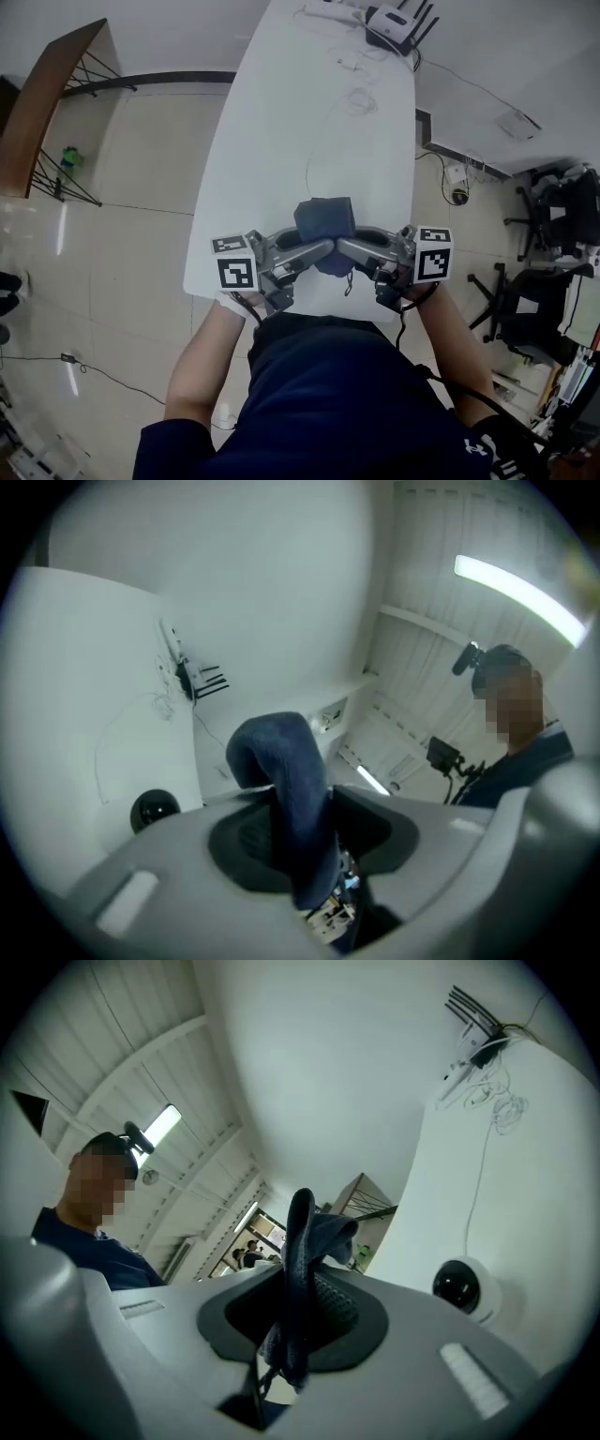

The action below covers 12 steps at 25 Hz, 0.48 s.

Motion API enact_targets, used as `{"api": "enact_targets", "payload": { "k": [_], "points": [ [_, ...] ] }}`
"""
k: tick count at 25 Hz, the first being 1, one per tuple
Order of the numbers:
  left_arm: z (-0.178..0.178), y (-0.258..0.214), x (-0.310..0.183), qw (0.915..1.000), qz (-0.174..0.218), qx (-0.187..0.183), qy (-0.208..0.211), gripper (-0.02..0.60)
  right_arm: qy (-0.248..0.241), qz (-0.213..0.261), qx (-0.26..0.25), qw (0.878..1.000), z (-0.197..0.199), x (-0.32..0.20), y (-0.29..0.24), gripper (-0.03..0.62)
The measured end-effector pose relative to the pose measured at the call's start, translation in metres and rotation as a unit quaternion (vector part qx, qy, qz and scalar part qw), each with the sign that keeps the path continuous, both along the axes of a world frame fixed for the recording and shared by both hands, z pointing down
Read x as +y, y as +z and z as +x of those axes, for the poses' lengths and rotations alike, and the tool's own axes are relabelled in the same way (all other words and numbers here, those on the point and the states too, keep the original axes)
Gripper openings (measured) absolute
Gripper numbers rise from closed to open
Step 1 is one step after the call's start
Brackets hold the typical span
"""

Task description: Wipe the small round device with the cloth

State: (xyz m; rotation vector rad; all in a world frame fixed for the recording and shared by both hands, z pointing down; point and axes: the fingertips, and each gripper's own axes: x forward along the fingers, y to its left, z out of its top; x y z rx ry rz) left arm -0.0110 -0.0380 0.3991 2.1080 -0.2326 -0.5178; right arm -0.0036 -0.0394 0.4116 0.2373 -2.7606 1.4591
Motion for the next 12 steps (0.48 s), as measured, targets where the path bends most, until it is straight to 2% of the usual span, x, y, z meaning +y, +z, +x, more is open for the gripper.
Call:
{"api": "enact_targets", "payload": {
  "k": [1,2,4,7,9,11,12],
  "points": [
    [-0.002,0.007,-0.001,0.9999,-0.006,-0.014,-0.006,0.087,0.012,-0.004,0.012,1.0,0.0,-0.002,0.007,0.072],
    [-0.004,0.016,-0.002,0.9995,-0.011,-0.028,-0.012,0.072,0.025,-0.008,0.023,0.999,0.0,-0.003,0.014,0.077],
    [-0.011,0.032,-0.005,0.998,-0.018,-0.055,-0.027,0.069,0.063,-0.021,0.04,0.997,0.002,-0.009,0.028,0.094],
    [-0.039,0.068,-0.019,0.9894,-0.046,-0.118,-0.071,0.067,0.176,-0.042,0.058,0.982,0.026,-0.031,0.044,0.127],
    [-0.063,0.109,-0.034,0.9722,-0.081,-0.198,-0.095,0.066,0.249,-0.053,0.062,0.965,0.052,-0.043,0.052,0.105],
    [-0.075,0.147,-0.049,0.9514,-0.111,-0.271,-0.097,0.064,0.281,-0.067,0.056,0.956,0.071,-0.046,0.061,0.086],
    [-0.075,0.162,-0.055,0.9441,-0.123,-0.293,-0.088,0.064,0.285,-0.073,0.055,0.954,0.077,-0.045,0.066,0.08]
  ]
}}
